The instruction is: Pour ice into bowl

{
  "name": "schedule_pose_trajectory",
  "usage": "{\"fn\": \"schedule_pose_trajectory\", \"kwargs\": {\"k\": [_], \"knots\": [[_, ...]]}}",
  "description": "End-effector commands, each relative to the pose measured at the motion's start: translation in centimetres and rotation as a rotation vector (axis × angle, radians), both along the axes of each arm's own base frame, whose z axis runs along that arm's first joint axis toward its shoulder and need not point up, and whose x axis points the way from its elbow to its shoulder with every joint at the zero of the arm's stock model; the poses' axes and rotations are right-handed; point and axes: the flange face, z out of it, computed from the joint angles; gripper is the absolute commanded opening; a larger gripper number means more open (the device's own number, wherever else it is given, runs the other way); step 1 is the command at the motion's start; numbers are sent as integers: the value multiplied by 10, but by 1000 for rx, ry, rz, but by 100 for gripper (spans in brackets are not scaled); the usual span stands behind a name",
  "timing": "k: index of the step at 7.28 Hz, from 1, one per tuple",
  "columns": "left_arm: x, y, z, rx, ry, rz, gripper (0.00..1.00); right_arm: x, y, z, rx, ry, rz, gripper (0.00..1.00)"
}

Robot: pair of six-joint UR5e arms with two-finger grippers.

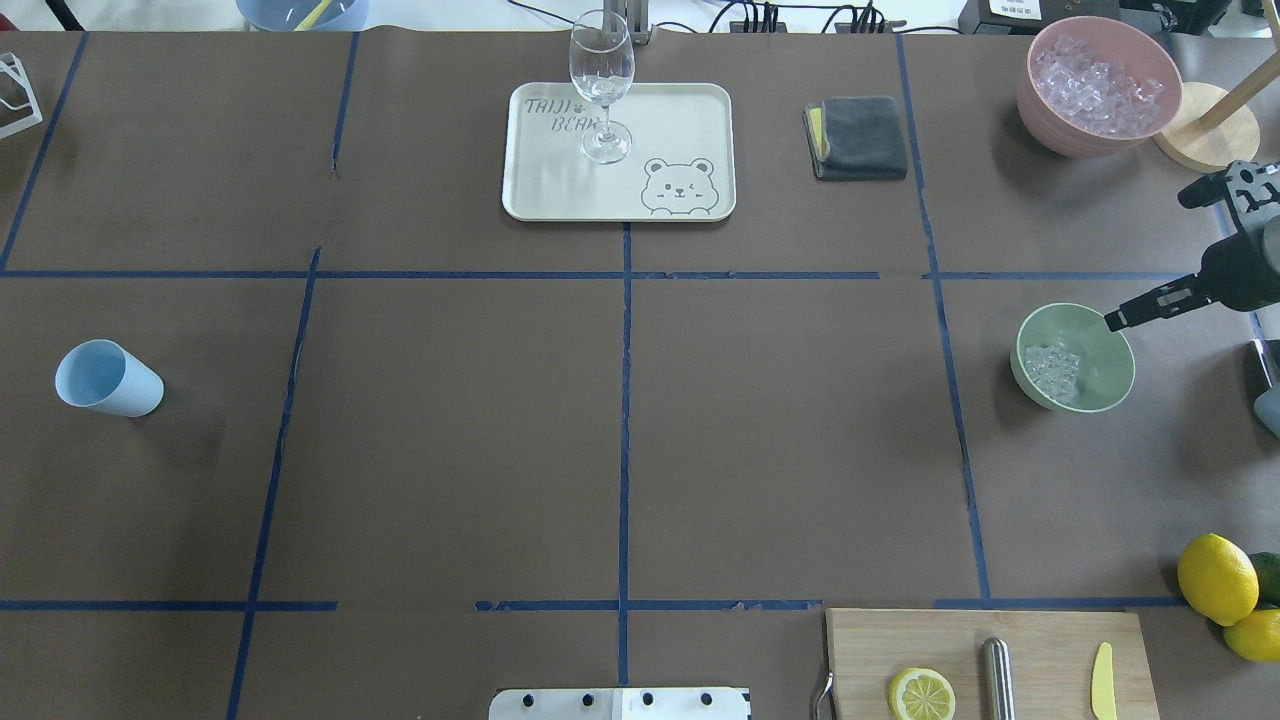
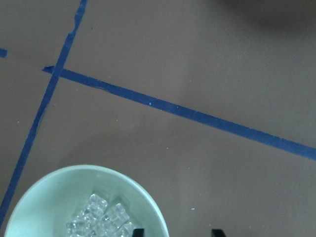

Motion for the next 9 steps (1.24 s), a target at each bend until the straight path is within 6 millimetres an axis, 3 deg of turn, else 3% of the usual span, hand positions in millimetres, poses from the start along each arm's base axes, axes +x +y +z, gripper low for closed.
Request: {"fn": "schedule_pose_trajectory", "kwargs": {"k": [1, 2, 3, 4, 5, 6, 9], "knots": [[0, 0, 0, 1, 0, 0, 100, 68, -17, 5, -24, 29, 103, 100], [0, 1, 3, -6, -3, 1, 100, 116, -21, 19, 23, 92, 83, 100], [0, 2, 7, -12, -4, 1, 100, 184, -19, 29, 18, 145, 94, 100], [0, 3, 8, -17, -4, 1, 100, 227, -10, 37, -56, 166, 121, 100], [-1, 10, 14, -27, -4, 2, 100, 245, 10, 55, -122, 208, 140, 100], [0, 16, 19, -31, -3, 7, 100, 246, 28, 70, -145, 233, 140, 100], [1, 17, 17, -30, -3, 7, 100, 243, 35, 75, -158, 203, 136, 100]]}}
